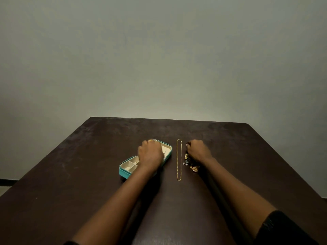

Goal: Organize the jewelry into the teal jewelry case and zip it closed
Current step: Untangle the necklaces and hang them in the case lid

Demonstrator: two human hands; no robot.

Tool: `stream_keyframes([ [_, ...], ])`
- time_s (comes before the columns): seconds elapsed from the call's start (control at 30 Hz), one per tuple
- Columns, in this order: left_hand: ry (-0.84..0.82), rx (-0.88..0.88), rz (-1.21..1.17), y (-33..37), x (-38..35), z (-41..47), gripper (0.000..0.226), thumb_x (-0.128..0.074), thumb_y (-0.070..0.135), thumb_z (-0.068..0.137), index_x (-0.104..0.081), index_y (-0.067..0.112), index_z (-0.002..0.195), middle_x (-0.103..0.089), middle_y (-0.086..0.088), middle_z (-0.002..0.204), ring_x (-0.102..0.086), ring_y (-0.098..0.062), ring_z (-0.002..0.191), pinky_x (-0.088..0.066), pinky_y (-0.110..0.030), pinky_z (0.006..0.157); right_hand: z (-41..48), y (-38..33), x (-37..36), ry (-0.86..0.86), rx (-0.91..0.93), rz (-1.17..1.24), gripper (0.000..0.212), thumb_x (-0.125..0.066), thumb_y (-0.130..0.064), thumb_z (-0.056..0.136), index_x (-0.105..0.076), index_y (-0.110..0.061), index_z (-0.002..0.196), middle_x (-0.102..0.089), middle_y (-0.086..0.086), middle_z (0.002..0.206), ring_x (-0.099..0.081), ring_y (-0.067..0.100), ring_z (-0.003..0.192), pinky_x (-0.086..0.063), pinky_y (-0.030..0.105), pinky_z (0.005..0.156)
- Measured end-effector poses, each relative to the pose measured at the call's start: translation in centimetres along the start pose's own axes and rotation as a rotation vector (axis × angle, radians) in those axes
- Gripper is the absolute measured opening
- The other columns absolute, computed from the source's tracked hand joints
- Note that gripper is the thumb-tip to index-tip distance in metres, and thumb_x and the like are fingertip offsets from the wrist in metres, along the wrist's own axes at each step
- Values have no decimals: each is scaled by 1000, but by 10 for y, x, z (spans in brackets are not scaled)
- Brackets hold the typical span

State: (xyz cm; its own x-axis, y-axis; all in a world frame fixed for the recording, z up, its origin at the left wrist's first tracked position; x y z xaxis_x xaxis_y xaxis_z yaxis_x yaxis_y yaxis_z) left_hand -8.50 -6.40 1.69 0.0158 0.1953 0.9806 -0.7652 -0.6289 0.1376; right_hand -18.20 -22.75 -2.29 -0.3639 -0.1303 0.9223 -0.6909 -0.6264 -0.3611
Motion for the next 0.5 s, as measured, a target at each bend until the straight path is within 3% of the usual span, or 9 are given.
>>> stream_keyframes([
  [0.1, -129, 214, -97, -37, -9, 13, 40, -42, 25, 95, -46, 11, 133, -43, -11, 140, -37, -31, 129, -33, -42, 103, -22, -15, -7, -3, 112, -196, 39, -31, -25, 96, -62, -4, 109, -59, 15, 122, -51, 30, 118, -38, 38, 99],
  [0.2, -287, 324, -206, -55, -29, 11, 48, -42, 37, 95, -38, 15, 138, -39, -12, 145, -36, -33, 132, -31, -41, 106, -36, -16, -26, -108, 114, -254, 45, -25, -27, 98, -43, -8, 135, -37, 7, 148, -25, 26, 141, -19, 44, 114],
  [0.37, -231, 356, -265, -64, -38, -4, 52, -38, 43, 96, -29, 20, 142, -36, -10, 147, -34, -31, 135, -28, -42, 107, -45, -6, -30, -121, 70, -292, 47, -26, -23, 97, -32, -10, 142, -23, 4, 154, -15, 23, 144, -14, 44, 116],
  [0.5, -251, 483, -311, -78, -41, -6, 49, -44, 44, 95, -44, 15, 134, -43, -11, 142, -41, -31, 129, -33, -42, 104, -50, 6, -23, -102, 27, -288, 47, -23, -23, 99, -30, -10, 144, -23, 3, 155, -19, 25, 143, -18, 44, 114],
])
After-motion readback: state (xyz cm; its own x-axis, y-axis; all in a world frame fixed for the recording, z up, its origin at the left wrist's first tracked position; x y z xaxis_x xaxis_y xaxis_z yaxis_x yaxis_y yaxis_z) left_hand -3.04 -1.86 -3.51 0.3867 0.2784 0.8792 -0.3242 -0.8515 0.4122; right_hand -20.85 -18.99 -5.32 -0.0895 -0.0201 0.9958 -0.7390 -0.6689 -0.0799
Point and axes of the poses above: each hand's wrist, its own z-axis towards the middle knuckle, its own x-axis out of the back of the hand, y = z × x, the point moved 6 cm from there along z, towards the middle knuckle
